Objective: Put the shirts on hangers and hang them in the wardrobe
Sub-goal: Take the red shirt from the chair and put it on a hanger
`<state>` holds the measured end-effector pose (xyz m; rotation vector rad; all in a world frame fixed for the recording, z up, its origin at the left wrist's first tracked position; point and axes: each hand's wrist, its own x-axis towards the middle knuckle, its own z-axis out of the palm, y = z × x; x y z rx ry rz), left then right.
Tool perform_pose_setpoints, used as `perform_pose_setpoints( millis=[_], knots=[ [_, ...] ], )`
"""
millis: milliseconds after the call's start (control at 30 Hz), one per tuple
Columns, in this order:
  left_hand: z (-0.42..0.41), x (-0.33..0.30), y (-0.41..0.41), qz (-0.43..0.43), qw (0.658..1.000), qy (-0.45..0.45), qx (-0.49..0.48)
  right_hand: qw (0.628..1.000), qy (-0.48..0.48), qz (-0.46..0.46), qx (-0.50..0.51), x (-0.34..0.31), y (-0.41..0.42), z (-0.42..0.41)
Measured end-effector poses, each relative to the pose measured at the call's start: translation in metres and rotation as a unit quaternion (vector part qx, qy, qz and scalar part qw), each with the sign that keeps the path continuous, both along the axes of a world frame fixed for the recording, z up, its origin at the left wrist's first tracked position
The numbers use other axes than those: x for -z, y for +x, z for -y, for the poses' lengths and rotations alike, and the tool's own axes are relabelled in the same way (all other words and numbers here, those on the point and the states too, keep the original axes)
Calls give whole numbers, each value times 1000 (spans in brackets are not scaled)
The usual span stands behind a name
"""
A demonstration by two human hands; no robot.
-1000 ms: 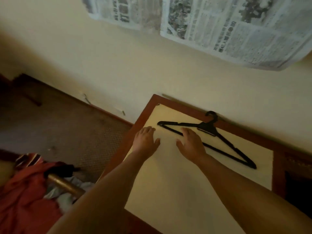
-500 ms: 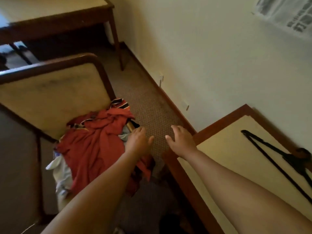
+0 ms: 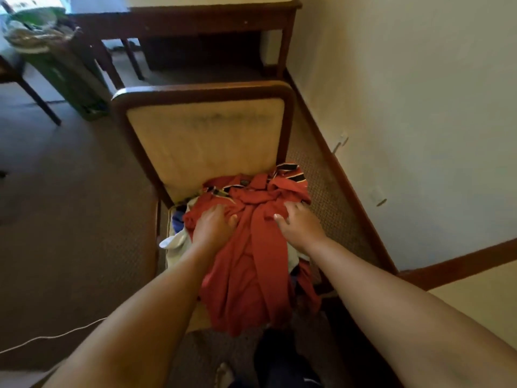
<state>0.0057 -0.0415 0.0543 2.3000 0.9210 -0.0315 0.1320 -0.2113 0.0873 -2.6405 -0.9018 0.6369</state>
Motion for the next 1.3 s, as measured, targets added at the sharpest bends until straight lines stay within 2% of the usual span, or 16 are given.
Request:
perform_pose_setpoints(
  millis=[100,267,333,467,567,633,700,767,833,933,1067,1133,1200,1267,1300],
  knots=[
    [-29,10,11,-2,1000,-17,-22,1000,-16,-5,-7,17,28,-40],
    [-86,92,41,-30,992,-69,-104,997,-19,-75,26,66,86,-106],
    [-103,99,58,-32,987,-88,-132,996,-35,-84,25,91,106,-130],
    [-137,126,93,-6,964,-151,-221,996,-78,-48,-4,126,134,-161],
    [-154,145,112,-28,941,-201,-270,986,-134,-98,19,138,147,-173],
    [-159,151,123,-37,926,-236,-293,981,-138,-126,59,145,150,-178],
    [-163,155,132,-29,917,-253,-306,974,-108,-152,129,150,151,-182],
    [-164,157,134,-17,911,-262,-316,942,-61,-226,240,150,153,-184],
    [-159,152,134,-31,919,-255,-297,911,-25,-286,297,151,155,-184],
    [-155,146,131,-60,939,-242,-236,903,7,-254,346,151,154,-186],
    [-145,135,118,-95,963,-191,-167,931,30,-203,302,129,142,-174],
    [-135,116,113,-57,964,-183,-182,932,100,-183,298,113,132,-161],
    [-124,89,111,-11,968,-161,-192,912,185,-196,310,92,117,-145],
    [-114,66,106,24,967,-173,-185,899,229,-209,310,68,107,-127],
    [-107,51,101,35,965,-192,-174,903,237,-200,295,54,102,-118]
  ],
)
